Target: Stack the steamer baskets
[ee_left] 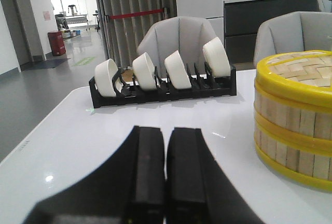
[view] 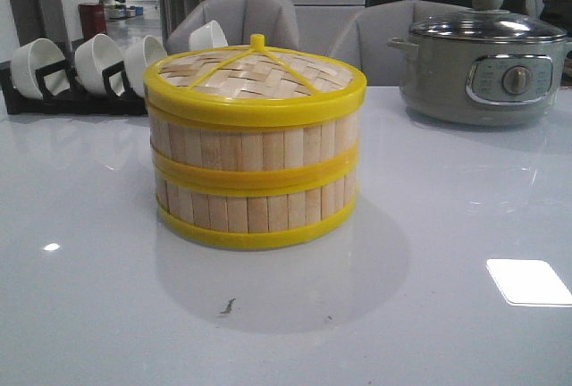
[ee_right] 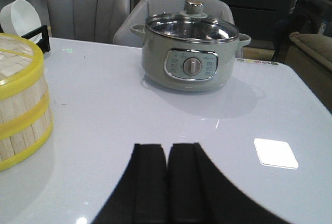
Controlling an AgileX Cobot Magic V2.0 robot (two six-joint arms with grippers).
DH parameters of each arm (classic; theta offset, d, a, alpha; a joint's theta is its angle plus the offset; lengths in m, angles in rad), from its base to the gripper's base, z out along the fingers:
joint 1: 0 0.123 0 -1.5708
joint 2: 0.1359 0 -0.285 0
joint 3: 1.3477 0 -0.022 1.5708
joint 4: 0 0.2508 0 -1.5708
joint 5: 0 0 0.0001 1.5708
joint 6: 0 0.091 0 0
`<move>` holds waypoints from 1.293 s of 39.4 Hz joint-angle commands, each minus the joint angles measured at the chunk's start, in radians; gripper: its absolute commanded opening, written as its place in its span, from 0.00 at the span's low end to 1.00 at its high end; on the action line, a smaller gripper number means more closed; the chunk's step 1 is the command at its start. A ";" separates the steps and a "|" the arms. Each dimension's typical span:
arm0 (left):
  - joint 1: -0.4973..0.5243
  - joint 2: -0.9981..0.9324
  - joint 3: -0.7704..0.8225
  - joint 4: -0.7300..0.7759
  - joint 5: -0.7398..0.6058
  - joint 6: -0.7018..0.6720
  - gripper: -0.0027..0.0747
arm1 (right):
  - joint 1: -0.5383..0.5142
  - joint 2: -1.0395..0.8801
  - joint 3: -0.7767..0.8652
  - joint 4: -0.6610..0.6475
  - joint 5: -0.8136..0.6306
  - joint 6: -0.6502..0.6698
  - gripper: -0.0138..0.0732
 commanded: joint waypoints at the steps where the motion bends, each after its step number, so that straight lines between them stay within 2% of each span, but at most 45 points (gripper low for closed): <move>1: -0.001 -0.013 0.001 -0.003 -0.098 0.007 0.15 | -0.005 0.012 -0.029 -0.015 -0.086 -0.005 0.26; 43: -0.001 -0.013 0.001 -0.003 -0.098 0.007 0.15 | -0.005 0.004 -0.029 -0.015 -0.077 -0.005 0.26; 49: -0.001 -0.013 0.001 -0.003 -0.098 0.007 0.15 | -0.005 -0.053 0.021 -0.015 -0.063 -0.005 0.26; 51: -0.001 -0.013 0.001 -0.003 -0.098 0.007 0.15 | -0.005 -0.092 0.059 -0.015 -0.066 -0.005 0.23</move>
